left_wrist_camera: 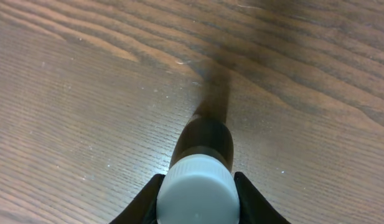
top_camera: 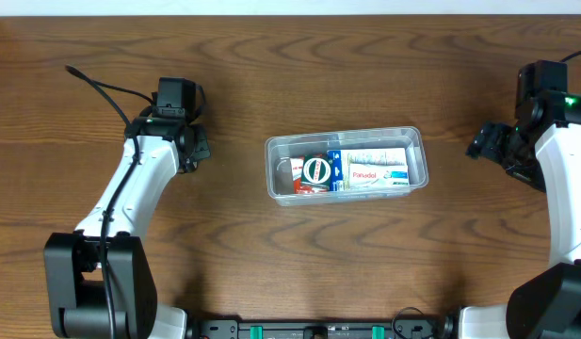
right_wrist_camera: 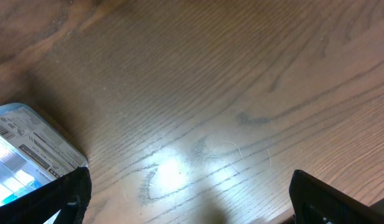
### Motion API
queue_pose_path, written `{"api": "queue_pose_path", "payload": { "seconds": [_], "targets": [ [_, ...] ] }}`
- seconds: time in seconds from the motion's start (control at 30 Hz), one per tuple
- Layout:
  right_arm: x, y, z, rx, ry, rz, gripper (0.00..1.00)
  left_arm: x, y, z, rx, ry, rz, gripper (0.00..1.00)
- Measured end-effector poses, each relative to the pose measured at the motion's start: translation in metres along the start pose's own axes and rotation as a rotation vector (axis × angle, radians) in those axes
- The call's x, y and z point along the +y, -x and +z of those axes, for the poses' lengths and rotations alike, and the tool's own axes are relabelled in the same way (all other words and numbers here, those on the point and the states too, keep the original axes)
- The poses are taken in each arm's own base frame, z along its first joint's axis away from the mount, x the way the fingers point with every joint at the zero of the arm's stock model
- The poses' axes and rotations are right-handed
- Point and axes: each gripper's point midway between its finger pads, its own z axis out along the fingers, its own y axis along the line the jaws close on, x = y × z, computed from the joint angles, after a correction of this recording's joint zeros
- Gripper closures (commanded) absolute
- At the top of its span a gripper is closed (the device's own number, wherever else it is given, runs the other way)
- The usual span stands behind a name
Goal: Pack container
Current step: 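Move the left gripper to the white-capped bottle and grasp it, then lift the bottle with the left gripper and carry it over the container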
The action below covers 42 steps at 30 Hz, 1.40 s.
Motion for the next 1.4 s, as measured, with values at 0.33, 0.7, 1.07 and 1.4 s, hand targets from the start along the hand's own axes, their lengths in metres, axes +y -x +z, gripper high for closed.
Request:
{"api": "queue_pose_path", "payload": {
  "seconds": [0.33,0.7,1.07,1.4],
  "targets": [
    [0.0,0.0,0.0,0.0,0.0,0.0,0.01,0.0,0.0,-0.001,-0.001,-0.001,0.002,0.88],
    [0.0,0.0,0.0,0.0,0.0,0.0,0.01,-0.006,0.007,-0.058,-0.091,-0.13,-0.019,0.88],
    [0.0,0.0,0.0,0.0,0.0,0.0,0.01,-0.056,-0.024,-0.147,-0.131,-0.489,0.062,0.87],
    [0.0,0.0,0.0,0.0,0.0,0.0,0.01,-0.09,-0.048,-0.204,-0.214,-0.654,0.197,0.87]
  ]
}}
